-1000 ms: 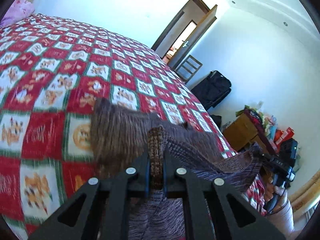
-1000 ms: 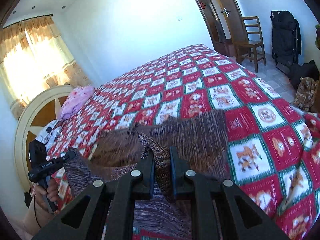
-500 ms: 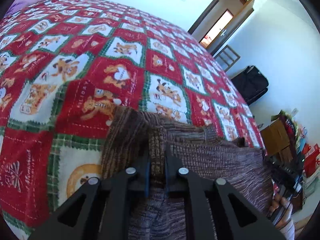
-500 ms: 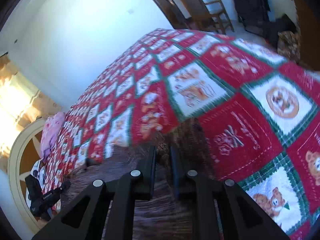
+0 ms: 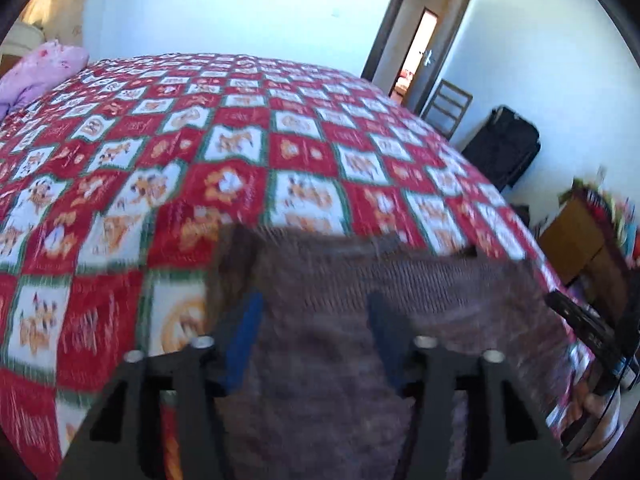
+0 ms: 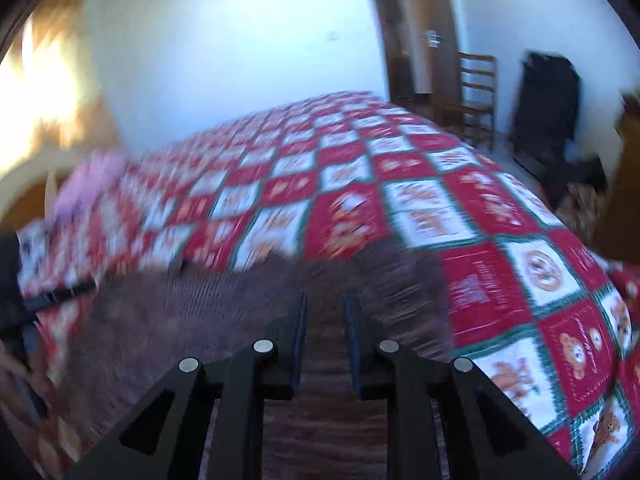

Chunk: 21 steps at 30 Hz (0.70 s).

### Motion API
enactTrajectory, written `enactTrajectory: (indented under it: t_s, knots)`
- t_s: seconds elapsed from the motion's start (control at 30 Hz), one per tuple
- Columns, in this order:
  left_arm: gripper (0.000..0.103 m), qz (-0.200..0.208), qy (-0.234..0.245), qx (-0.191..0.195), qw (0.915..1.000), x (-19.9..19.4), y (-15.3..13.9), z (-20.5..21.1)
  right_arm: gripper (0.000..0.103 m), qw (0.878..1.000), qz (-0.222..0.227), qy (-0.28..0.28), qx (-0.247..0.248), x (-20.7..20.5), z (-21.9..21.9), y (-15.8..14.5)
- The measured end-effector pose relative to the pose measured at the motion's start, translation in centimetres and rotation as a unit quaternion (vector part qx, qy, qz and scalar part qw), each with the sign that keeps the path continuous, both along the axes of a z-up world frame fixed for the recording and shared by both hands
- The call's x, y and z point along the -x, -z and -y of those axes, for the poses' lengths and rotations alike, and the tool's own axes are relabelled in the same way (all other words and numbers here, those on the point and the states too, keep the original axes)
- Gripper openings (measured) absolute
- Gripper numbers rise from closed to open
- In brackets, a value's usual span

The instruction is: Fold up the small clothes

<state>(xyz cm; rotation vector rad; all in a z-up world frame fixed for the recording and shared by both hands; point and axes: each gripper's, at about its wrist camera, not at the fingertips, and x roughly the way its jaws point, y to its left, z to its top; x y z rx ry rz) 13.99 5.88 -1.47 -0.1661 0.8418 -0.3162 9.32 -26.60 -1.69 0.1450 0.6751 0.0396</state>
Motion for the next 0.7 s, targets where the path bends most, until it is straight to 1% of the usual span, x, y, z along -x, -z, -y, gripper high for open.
enactTrajectory:
  t_s: [0.03, 0.1, 0.13, 0.2, 0.23, 0.27, 0.33, 0.43, 0.5, 0.53, 0.57, 0.6, 0.63, 0.67, 0.7]
  knots:
    - [0.065, -0.006, -0.003, -0.009, 0.9999, 0.6, 0.6, 0.3, 0.019, 1.0, -0.015, 0.0, 0.012, -0.2, -0.5, 1.0]
    - [0.065, -0.02, -0.002, -0.019, 0.9996, 1.3, 1.8, 0.8, 0.019, 0.998, -0.046, 0.029, 0.042, -0.1, -0.7, 3.1]
    - [0.065, -0.023, -0.003, -0.035, 0.9991, 1.7, 2.4, 1.1, 0.019, 0.997, -0.061, 0.034, 0.035, -0.2, -0.2, 4.3]
    - [0.066, 0.001, -0.007, -0.076, 0.9971, 2.7, 2.7, 1.6, 0.02, 0.999, -0.023, 0.031, 0.004, 1.0, 0.7, 5.0]
    - [0.067, 0.006, -0.01, -0.103, 0.9947, 3.0, 2.8, 2.0, 0.02, 0.999, -0.014, 0.028, -0.013, 1.4, 1.2, 5.4]
    - [0.067, 0.004, -0.013, -0.119, 0.9928, 3.1, 2.8, 2.2, 0.02, 0.999, -0.006, 0.027, -0.032, 1.6, 1.7, 5.6]
    - [0.067, 0.004, -0.02, -0.127, 0.9916, 3.7, 2.5, 2.3, 0.02, 0.999, -0.005, 0.027, -0.038, 1.6, 1.5, 5.7]
    - [0.067, 0.007, -0.028, -0.118, 0.9925, 4.8, 1.5, 2.1, 0.02, 0.999, 0.004, 0.031, -0.004, 1.7, 1.5, 6.0]
    - [0.068, 0.012, -0.037, -0.123, 0.9916, 5.9, 0.8, 2.1, 0.02, 0.999, 0.003, 0.033, 0.002, 1.7, 1.4, 5.9]
    - [0.07, 0.015, -0.038, -0.126, 0.9912, 6.3, 0.6, 2.2, 0.02, 0.999, -0.001, 0.033, -0.001, 1.6, 1.7, 5.9]
    - [0.074, 0.018, -0.038, -0.131, 0.9905, 6.7, 0.4, 2.3, 0.02, 0.999, -0.009, 0.033, -0.006, 1.3, 2.0, 5.7]
    - [0.076, 0.021, -0.037, -0.137, 0.9896, 7.1, 0.2, 2.5, 0.02, 0.999, -0.024, 0.037, -0.007, 1.6, 1.9, 5.2]
    - [0.077, 0.027, -0.039, -0.147, 0.9881, 7.5, 0.1, 2.7, 0.02, 0.998, -0.042, 0.056, -0.003, 1.9, 1.4, 4.4]
    - [0.077, 0.032, -0.04, -0.154, 0.9868, 7.7, 0.1, 2.8, 0.021, 0.996, -0.046, 0.077, -0.001, 2.6, 0.2, 3.5]
    - [0.078, 0.037, -0.041, -0.16, 0.9856, 8.0, 0.0, 2.9, 0.021, 0.996, -0.037, 0.084, -0.013, 3.3, -0.7, 2.7]
